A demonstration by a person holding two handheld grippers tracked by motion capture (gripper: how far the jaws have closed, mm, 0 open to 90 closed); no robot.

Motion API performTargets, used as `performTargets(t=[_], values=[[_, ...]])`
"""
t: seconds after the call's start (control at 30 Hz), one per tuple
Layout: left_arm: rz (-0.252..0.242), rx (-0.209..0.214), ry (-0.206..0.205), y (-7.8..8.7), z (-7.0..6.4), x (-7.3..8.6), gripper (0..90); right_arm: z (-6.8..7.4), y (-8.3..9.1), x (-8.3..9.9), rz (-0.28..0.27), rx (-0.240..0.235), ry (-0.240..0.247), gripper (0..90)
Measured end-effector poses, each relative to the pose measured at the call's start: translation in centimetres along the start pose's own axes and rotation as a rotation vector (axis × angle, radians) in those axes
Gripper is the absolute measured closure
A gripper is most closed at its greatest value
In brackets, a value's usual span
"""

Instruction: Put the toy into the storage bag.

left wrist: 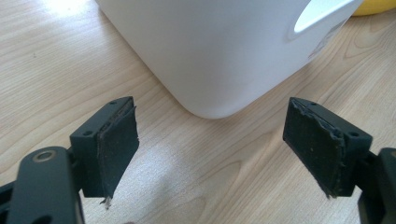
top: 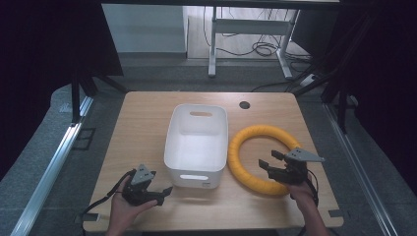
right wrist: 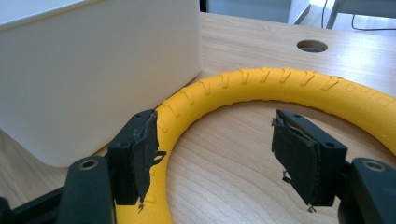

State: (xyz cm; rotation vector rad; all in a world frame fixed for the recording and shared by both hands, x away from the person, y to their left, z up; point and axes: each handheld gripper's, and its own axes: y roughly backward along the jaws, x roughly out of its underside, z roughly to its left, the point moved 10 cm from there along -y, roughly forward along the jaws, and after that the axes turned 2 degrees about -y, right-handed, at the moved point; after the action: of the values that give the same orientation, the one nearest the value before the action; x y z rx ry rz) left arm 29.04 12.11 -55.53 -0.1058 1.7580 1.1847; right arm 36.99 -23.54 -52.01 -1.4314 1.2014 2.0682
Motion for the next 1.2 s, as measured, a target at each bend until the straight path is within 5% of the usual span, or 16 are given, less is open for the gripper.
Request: performTargets(t=[1.0,1.2], values=[[0.011,0.014,0.007,0.02,-0.28,0.1,18.2,0.87,0.0,-0.39,0.031,-0.041,-0.022,29.9],[0.019,0.015,0.012,0.19,-0.37,0.21,18.2,0.87,-0.04,-0.28,0.048,-0.027,0.023,31.6]])
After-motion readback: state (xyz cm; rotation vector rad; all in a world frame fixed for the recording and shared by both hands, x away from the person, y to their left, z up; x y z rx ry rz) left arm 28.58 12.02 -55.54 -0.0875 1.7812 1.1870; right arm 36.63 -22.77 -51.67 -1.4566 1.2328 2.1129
